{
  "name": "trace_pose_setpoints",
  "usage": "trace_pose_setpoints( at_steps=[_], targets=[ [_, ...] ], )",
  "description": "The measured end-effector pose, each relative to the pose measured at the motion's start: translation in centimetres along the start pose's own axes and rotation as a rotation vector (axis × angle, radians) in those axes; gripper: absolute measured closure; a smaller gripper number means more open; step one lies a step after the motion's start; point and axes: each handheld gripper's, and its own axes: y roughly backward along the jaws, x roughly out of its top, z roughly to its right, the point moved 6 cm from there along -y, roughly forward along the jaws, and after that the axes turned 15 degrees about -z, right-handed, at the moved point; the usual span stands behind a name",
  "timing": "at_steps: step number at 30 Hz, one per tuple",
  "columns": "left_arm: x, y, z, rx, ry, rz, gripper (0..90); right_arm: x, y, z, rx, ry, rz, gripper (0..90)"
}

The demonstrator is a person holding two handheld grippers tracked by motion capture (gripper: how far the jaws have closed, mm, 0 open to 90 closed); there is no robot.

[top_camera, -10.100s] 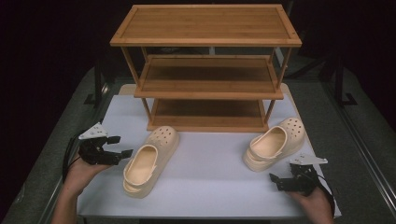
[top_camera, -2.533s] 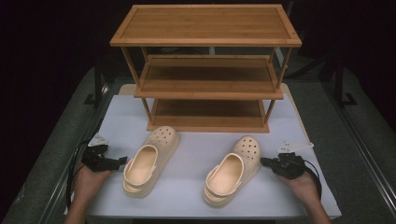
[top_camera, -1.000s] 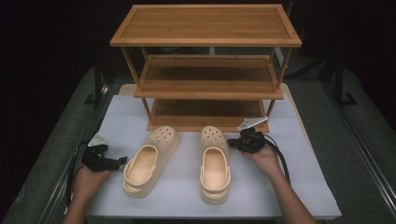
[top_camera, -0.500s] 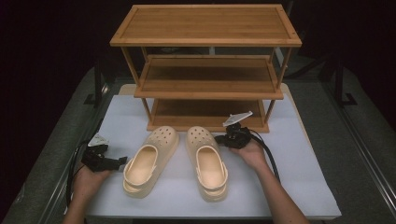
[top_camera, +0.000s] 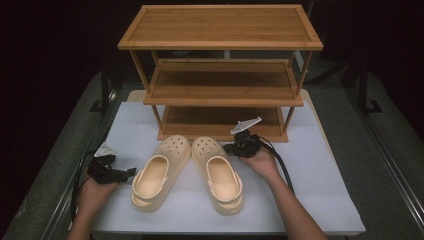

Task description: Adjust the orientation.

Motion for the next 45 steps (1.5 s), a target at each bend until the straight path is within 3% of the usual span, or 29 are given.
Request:
trace_pose_setpoints(
  at_steps=[4, 8, 15, 27, 36, 40, 42, 43, 45],
  targets=[
    [0.0, 0.0, 0.0, 0.000, 0.001, 0.000, 0.0, -0.3, 0.5, 0.0, 0.007, -0.003, 0.017, 89.7],
    [0.0, 0.0, 0.0, -0.001, 0.001, 0.001, 0.0, -1.2, 1.5, 0.1, 0.019, -0.036, 0.040, 82.7],
    [0.0, 0.0, 0.0, 0.001, 0.000, 0.001, 0.0, -4.2, 4.4, 0.6, -0.008, -0.105, 0.073, 68.4],
    [0.0, 0.0, 0.0, 0.001, -0.001, 0.000, 0.0, -7.6, 7.4, -0.2, -0.031, -0.145, 0.098, 53.3],
    [0.0, 0.1, 0.0, 0.001, -0.002, 0.000, 0.0, -7.2, 8.0, -2.5, 0.005, -0.106, 0.108, 49.6],
    [0.3, 0.9, 0.4, -0.017, -0.015, -0.005, 0.0, -6.7, 7.9, -3.5, 0.016, -0.083, 0.111, 48.2],
    [0.7, 1.8, 0.6, -0.032, -0.018, 0.022, 0.0, -6.3, 8.0, -3.9, 0.022, -0.073, 0.117, 47.6],
    [1.2, 2.9, 1.0, -0.060, -0.017, 0.059, 0.0, -6.0, 8.0, -4.3, 0.037, -0.066, 0.124, 47.0],
    [1.5, 3.5, 1.3, -0.074, -0.023, 0.069, 0.0, -5.9, 8.0, -4.5, 0.042, -0.060, 0.125, 46.7]
  ],
)
